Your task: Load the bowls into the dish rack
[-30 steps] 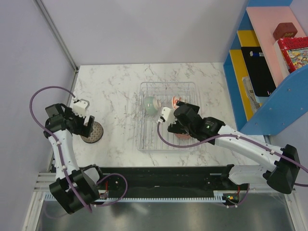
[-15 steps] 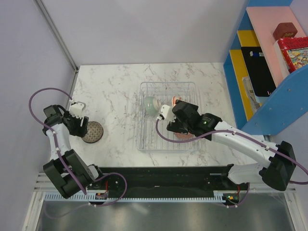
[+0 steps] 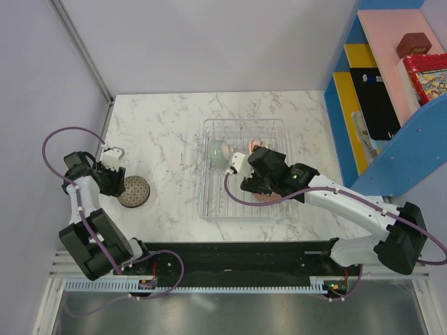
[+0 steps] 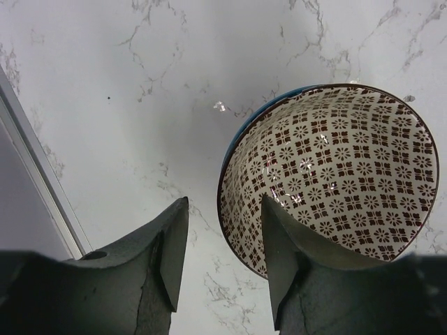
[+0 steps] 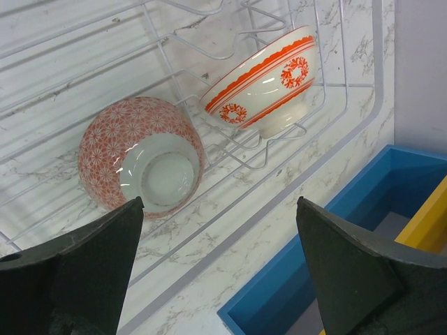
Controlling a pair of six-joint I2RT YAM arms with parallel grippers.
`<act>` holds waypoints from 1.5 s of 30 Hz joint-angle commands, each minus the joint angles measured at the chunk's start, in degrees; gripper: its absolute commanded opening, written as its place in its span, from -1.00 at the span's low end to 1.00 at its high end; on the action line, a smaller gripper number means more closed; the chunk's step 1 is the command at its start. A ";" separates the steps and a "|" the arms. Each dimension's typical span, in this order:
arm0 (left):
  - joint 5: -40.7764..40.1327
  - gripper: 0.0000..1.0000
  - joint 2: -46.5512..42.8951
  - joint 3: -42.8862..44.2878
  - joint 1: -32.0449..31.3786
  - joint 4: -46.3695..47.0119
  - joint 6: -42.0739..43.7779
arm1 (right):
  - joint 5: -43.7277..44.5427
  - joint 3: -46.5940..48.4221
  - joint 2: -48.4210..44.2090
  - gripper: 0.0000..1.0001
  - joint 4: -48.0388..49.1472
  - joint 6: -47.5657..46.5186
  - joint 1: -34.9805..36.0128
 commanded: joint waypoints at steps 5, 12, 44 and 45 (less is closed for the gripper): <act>3.59 -0.15 1.84 2.46 0.15 0.98 0.55 | -1.15 3.54 0.54 0.95 -0.50 1.29 -0.14; 3.85 -0.34 3.08 2.72 0.23 1.06 0.02 | -1.85 3.98 0.54 0.95 -0.85 1.47 -0.14; 25.02 -0.96 -6.59 14.76 0.06 -7.72 -5.08 | -6.85 10.83 0.10 0.95 -1.56 5.07 -0.49; 27.73 -0.96 -6.85 15.72 -0.03 -7.90 -5.43 | -9.56 12.23 0.01 0.95 -1.91 5.25 -0.84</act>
